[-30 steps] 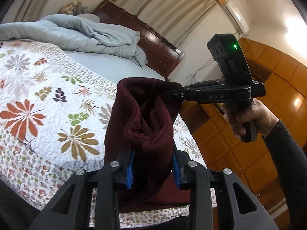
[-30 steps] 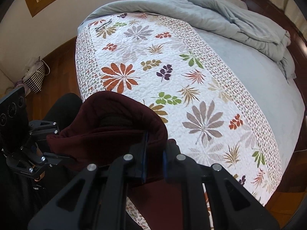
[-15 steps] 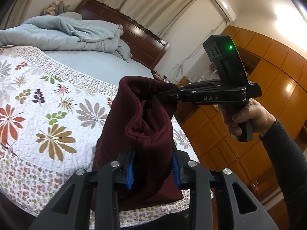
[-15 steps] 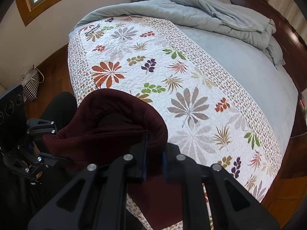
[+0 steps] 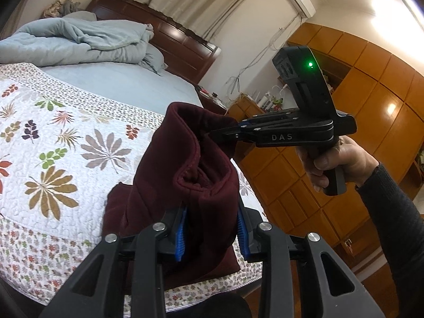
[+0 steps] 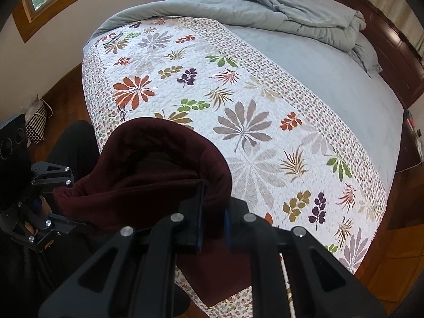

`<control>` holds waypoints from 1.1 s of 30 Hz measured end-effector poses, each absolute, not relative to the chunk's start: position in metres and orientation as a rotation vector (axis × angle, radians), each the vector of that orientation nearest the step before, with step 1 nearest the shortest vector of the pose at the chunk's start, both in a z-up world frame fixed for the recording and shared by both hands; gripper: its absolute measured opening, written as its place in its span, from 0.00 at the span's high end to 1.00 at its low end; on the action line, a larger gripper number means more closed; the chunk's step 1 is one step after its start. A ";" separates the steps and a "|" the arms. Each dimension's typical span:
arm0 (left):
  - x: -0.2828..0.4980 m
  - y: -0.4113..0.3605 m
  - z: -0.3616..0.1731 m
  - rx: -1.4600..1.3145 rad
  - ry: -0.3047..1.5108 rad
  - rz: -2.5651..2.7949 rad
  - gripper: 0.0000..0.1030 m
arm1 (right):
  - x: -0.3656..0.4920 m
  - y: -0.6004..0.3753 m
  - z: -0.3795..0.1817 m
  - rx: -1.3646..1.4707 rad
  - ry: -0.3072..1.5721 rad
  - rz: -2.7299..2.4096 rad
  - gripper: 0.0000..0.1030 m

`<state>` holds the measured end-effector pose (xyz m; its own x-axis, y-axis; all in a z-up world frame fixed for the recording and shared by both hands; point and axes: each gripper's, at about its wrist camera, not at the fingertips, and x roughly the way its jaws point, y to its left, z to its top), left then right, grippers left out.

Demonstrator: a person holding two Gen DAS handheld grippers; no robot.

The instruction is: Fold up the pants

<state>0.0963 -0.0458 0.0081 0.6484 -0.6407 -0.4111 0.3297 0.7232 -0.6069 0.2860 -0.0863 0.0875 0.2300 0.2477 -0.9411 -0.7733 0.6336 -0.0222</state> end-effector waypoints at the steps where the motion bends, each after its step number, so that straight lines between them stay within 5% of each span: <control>1: 0.097 -0.050 0.008 -0.513 0.660 -0.586 0.70 | 0.286 -0.089 0.087 -0.555 1.134 0.752 0.89; 33: 0.122 -0.177 -0.043 -0.386 0.810 -0.720 0.70 | 0.295 -0.216 0.006 -0.435 1.229 0.672 0.89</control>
<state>0.1216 -0.1768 -0.0434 0.4749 -0.7113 -0.5182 0.4315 0.7014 -0.5673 0.2953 -0.2162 0.0058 0.1833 0.2329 -0.9551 -0.6782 0.7332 0.0486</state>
